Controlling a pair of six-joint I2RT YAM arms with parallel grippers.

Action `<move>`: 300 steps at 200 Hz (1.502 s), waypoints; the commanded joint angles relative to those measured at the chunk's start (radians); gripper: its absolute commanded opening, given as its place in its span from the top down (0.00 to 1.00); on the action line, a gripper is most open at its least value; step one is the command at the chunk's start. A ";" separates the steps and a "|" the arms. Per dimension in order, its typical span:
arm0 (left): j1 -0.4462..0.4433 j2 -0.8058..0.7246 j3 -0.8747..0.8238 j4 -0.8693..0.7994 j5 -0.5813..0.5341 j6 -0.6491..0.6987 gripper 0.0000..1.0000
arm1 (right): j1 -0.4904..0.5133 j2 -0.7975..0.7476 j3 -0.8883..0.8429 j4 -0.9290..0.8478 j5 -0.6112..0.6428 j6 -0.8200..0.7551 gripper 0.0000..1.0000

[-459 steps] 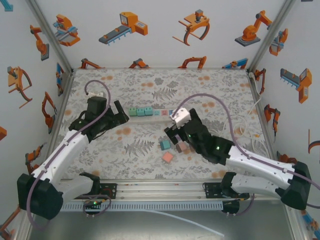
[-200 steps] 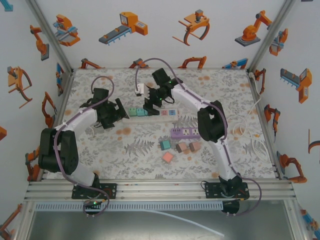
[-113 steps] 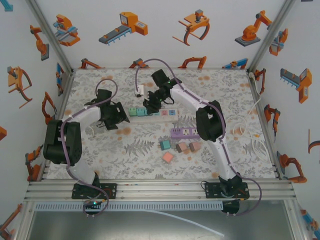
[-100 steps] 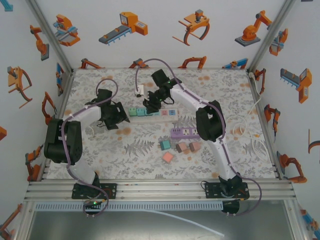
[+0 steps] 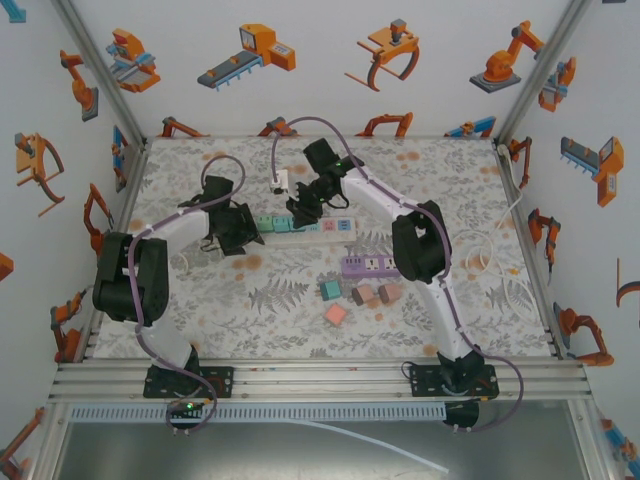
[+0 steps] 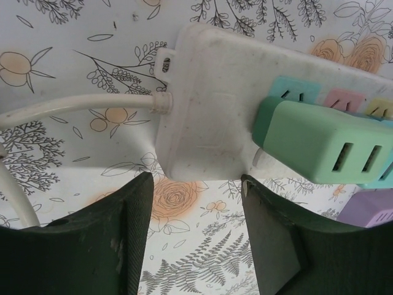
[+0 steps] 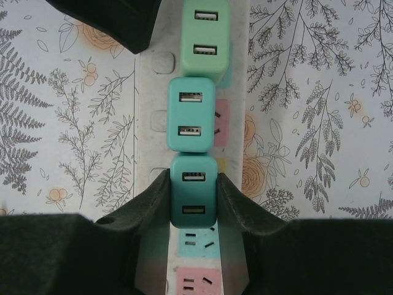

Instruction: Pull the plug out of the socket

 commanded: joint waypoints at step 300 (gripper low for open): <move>-0.069 -0.279 0.011 -0.143 -0.118 0.059 0.20 | -0.070 -0.556 -0.616 0.811 0.059 0.706 1.00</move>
